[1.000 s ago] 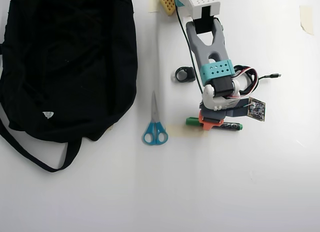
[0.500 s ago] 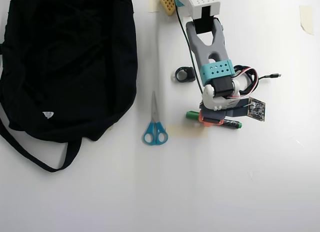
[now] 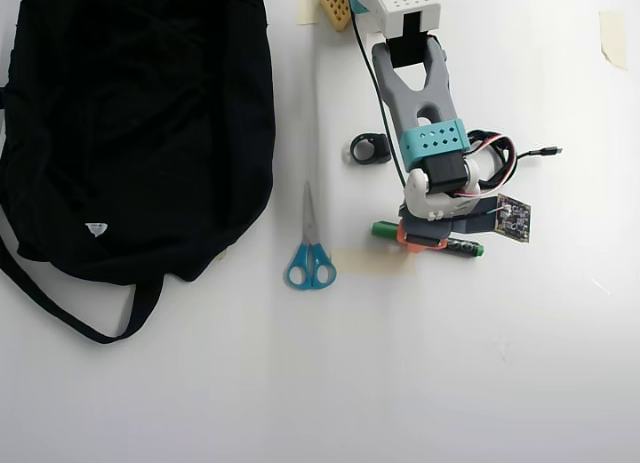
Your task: Put the green marker into the black bag
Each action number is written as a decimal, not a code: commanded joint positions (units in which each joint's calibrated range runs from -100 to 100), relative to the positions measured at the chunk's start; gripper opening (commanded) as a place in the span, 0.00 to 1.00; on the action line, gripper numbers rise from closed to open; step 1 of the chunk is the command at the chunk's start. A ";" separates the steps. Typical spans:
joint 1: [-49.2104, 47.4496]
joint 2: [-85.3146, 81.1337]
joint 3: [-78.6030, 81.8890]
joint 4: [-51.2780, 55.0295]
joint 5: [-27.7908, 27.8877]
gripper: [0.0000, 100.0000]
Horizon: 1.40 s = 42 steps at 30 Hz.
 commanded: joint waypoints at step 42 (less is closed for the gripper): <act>-0.80 -1.14 -9.80 9.77 -1.41 0.02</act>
